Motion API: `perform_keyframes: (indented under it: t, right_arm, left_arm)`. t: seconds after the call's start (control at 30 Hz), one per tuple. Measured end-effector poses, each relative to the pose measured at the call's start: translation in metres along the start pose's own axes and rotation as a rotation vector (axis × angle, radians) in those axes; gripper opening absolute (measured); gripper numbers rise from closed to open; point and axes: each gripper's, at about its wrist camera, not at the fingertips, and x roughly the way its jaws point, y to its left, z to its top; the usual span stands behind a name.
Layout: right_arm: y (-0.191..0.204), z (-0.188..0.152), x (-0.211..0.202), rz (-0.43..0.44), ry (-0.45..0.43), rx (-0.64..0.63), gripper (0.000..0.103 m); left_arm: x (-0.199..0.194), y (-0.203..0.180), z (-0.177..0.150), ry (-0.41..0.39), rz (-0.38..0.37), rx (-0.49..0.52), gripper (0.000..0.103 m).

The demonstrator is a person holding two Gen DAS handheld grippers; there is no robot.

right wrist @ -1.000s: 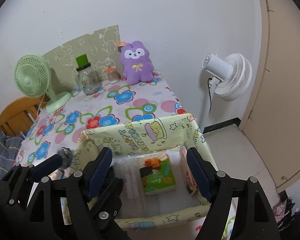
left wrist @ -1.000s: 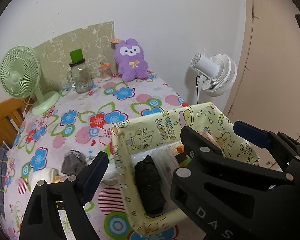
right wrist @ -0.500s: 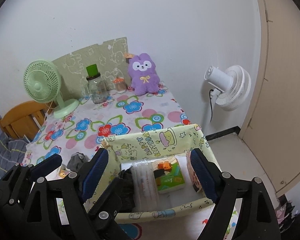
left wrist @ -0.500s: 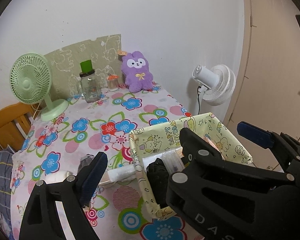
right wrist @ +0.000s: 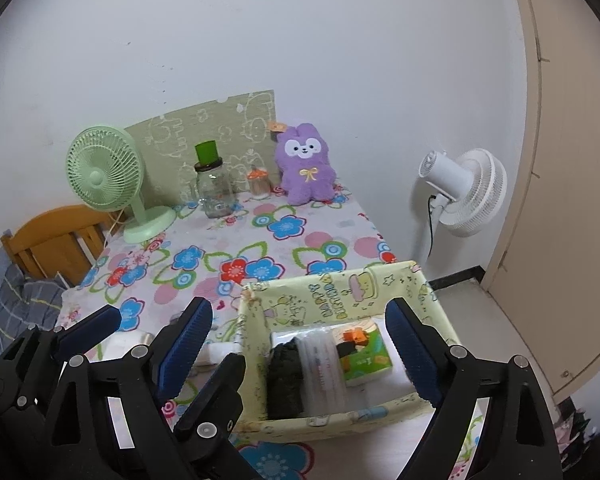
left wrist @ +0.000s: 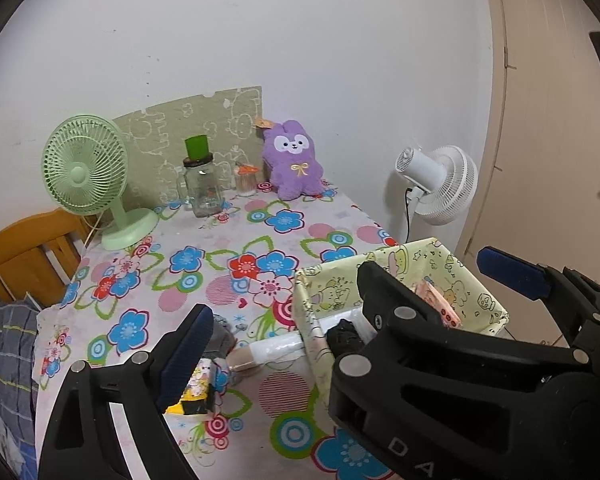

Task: Organize soft objects
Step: 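Withdraw both open tools from the gift box back over the table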

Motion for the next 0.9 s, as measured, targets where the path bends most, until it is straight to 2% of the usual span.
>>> perform_keyframes:
  t: [0.5,0.9]
  right_arm:
    - [0.041,-0.007,-0.002,0.041,-0.012,-0.030,0.090]
    - [0.069,-0.013,0.010,0.086,0.001,-0.048,0.090]
  left_arm:
    - [-0.014,0.035,-0.012,-0.014,0.037,-0.018,0.094]
    - [-0.010,0.066,-0.022,0.003,0.060,-0.056,0.094]
